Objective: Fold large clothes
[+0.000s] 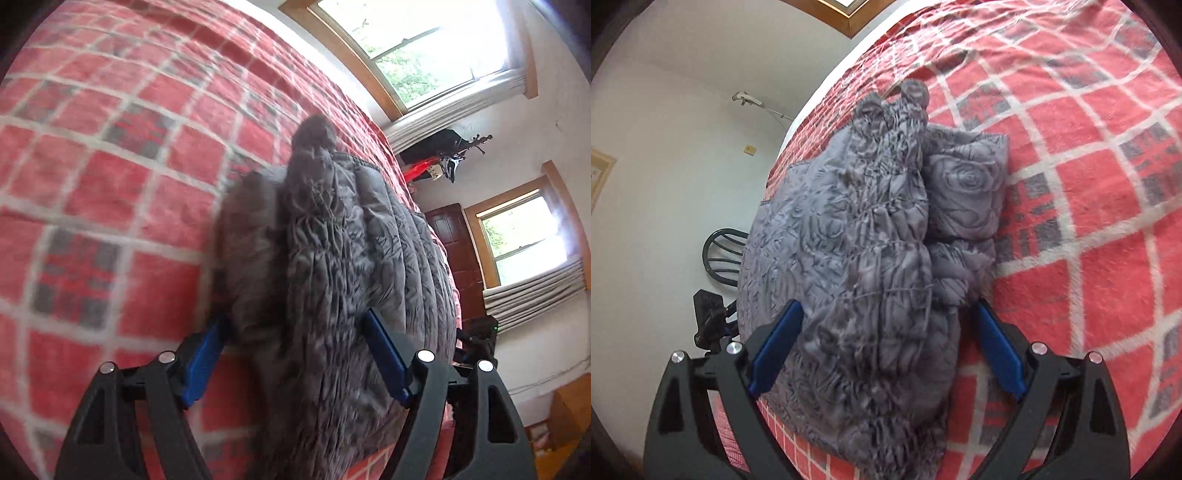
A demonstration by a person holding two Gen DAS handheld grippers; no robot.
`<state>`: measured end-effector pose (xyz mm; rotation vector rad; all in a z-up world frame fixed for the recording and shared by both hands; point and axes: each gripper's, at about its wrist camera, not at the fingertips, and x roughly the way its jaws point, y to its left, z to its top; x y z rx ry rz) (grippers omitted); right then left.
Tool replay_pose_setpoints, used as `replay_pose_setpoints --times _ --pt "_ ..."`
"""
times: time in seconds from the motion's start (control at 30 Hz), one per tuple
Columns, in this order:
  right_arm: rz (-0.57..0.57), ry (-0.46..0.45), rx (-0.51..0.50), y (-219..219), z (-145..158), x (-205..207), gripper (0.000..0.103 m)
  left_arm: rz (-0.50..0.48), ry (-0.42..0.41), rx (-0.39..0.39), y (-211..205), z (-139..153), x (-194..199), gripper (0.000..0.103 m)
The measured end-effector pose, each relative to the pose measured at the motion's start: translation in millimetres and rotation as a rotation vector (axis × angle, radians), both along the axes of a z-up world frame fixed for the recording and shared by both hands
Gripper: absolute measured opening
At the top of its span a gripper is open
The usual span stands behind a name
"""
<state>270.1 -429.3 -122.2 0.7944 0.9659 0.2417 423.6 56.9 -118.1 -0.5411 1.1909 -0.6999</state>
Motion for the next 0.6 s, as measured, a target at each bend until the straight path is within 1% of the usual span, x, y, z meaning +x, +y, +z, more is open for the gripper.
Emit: replay_pose_setpoints --times 0.1,0.13,0.17,0.2,0.23,0.27,0.3,0.33,0.37,0.4,0.47,0.6 --pt "0.002 -0.027 -0.013 8 -2 7 0.091 0.004 0.000 -0.025 -18 -6 12 0.079" --pt "0.007 -0.033 -0.029 12 -1 9 0.084 0.002 0.003 -0.034 -22 -6 14 0.079" --pt "0.013 -0.036 -0.040 15 -1 10 0.073 -0.002 0.009 -0.046 -27 -7 16 0.077" --pt "0.018 -0.041 -0.030 16 1 12 0.066 -0.007 0.013 -0.058 -32 -7 16 0.066" --pt "0.022 -0.048 -0.009 17 1 11 0.056 -0.010 0.006 -0.049 -36 -6 15 0.062" --pt "0.019 -0.055 -0.011 18 3 9 0.046 -0.010 -0.008 -0.033 -39 -4 13 0.053" --pt "0.020 -0.065 -0.015 20 6 7 0.042 -0.008 -0.026 -0.020 -40 -1 10 0.044" --pt "0.021 -0.081 -0.016 21 10 3 0.035 -0.001 -0.033 -0.027 -38 2 7 0.039" --pt "0.020 -0.091 -0.020 22 13 1 0.032 0.005 -0.034 -0.042 -35 5 5 0.031" --pt "0.019 -0.102 -0.033 24 19 -2 0.031 0.010 -0.033 -0.065 -31 8 2 0.026" --pt "0.024 -0.125 -0.055 32 33 -11 0.028 0.013 -0.042 -0.086 -25 18 -6 0.022" --pt "0.057 -0.170 -0.073 50 61 -41 0.026 -0.009 -0.113 -0.069 -12 48 -35 0.020"
